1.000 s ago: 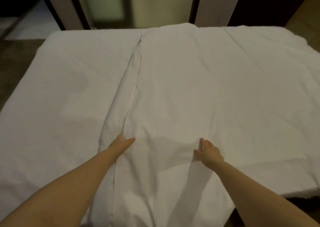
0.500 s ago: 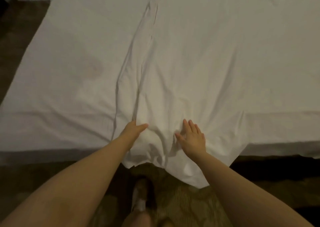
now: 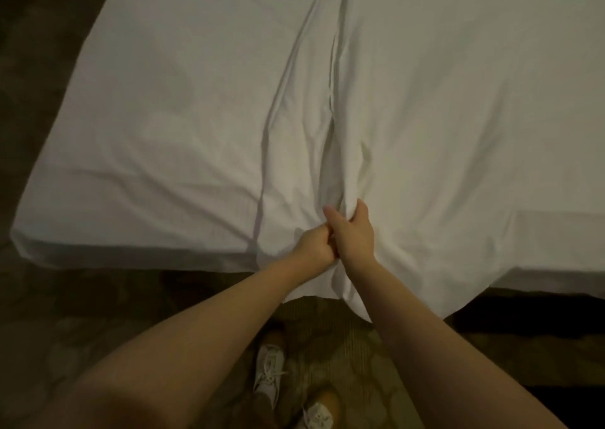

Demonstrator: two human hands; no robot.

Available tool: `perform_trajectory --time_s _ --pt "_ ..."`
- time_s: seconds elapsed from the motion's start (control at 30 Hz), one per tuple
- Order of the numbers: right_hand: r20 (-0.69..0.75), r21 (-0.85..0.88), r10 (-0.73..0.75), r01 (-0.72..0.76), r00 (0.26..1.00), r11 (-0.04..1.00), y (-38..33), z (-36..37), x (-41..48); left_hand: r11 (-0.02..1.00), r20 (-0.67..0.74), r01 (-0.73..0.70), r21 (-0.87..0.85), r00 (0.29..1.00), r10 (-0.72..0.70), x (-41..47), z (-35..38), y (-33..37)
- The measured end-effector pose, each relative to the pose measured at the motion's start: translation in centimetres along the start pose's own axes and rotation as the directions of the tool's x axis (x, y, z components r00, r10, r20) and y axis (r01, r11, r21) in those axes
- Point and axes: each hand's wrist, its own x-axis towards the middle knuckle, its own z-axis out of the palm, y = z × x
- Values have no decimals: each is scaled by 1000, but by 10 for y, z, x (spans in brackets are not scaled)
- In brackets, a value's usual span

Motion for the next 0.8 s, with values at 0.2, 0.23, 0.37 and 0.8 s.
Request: perform_trajectory --time_s 0.2,0.23,0.37,0.8 --pt "-216 113 265 -246 940 963 7 -15 9 998 6 13 -65 1000 -13 -1 14 -8" --pt "-211 164 307 -276 928 947 7 -17 9 990 4 67 -127 998 -67 1 16 -8" --pt "-153 384 409 -327 900 863 6 -19 7 986 93 153 -64 985 -147 4 21 -7" --pt "-145 -153 67 -89 987 984 18 -24 -17 983 -274 75 -168 954 -119 -11 24 -24"
